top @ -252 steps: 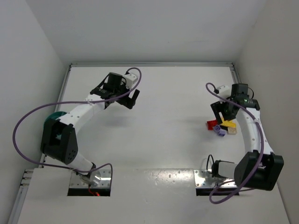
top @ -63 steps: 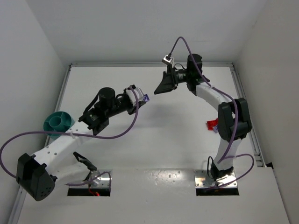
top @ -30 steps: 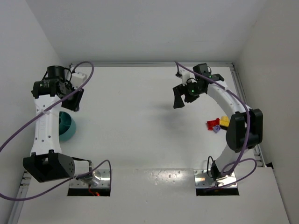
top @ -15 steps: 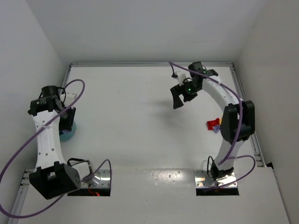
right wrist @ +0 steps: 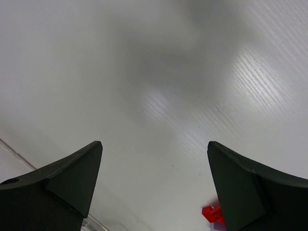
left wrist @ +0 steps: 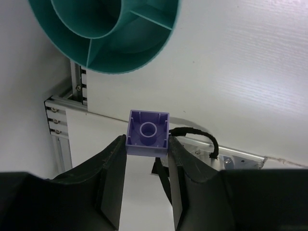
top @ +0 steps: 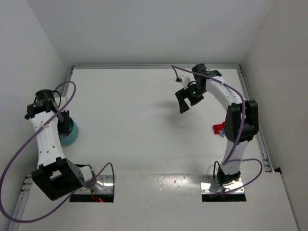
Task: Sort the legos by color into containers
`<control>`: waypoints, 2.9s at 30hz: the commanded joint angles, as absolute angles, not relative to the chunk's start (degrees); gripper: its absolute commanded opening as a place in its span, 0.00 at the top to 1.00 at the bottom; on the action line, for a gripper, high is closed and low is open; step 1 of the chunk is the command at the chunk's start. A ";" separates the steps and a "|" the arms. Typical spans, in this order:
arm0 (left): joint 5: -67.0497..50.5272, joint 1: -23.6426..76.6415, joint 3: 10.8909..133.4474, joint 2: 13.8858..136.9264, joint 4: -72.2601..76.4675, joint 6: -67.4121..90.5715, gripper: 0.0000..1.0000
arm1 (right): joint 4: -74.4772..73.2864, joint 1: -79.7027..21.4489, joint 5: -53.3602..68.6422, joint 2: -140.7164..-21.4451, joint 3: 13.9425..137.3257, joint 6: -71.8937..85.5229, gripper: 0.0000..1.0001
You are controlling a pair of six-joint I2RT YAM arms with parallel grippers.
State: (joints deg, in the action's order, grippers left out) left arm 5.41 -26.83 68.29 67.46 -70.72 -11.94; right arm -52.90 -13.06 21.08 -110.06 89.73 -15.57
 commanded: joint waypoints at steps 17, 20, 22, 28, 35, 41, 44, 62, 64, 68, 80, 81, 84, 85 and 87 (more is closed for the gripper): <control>3.52 -34.63 74.08 78.48 -65.83 -8.09 0.71 | -52.82 -15.91 19.25 -110.74 92.11 -17.40 0.09; 2.20 -34.63 74.79 79.72 -64.61 -8.09 0.71 | -52.29 -16.44 19.25 -110.22 91.59 -17.40 0.09; 1.67 -34.63 75.32 80.42 -64.60 -8.09 0.70 | -52.29 -16.44 18.72 -110.21 91.58 -17.40 0.09; 1.14 -34.63 75.32 82.53 -64.60 -8.09 0.67 | -52.29 -16.44 18.11 -110.21 91.58 -17.93 0.09; 1.14 -34.63 75.32 83.67 -63.55 -8.09 0.61 | -51.77 -16.96 17.58 -110.21 91.58 -17.93 0.08; 1.14 -34.63 75.32 83.67 -62.93 -8.09 0.45 | -51.77 -16.96 17.05 -110.21 91.58 -18.46 0.08; 1.14 -34.63 75.32 84.19 -62.40 -7.56 0.43 | -51.77 -16.96 16.52 -109.69 91.05 -18.46 0.07; -28.67 -16.72 90.53 80.86 -65.61 -26.38 0.40 | -53.96 -5.20 1.07 -91.33 67.68 -23.64 0.13; -24.11 -9.87 89.21 79.46 -61.72 -23.74 0.38 | -55.28 -2.47 0.53 -88.00 65.75 -24.17 0.13; -21.27 -2.47 88.68 81.02 -57.31 -22.06 0.38 | -55.37 0.79 -2.90 -83.59 61.53 -24.17 0.13; -22.15 2.02 95.36 88.85 -56.25 -19.78 0.38 | -56.07 2.55 -6.15 -85.78 56.34 -29.00 0.24; -21.63 2.54 95.36 88.86 -56.25 -19.25 0.38 | -54.86 3.07 -6.15 -85.78 56.34 -29.00 0.24; -21.10 2.55 95.36 88.86 -56.25 -19.25 0.38 | -53.09 3.08 -7.38 -88.59 56.34 -27.52 0.25; -21.09 2.55 95.36 88.86 -56.25 -18.73 0.38 | -52.39 3.08 -7.99 -89.29 56.34 -27.51 0.25; -20.57 3.08 95.36 88.86 -56.25 -18.72 0.38 | -52.38 3.08 -9.57 -91.30 56.34 -27.51 0.26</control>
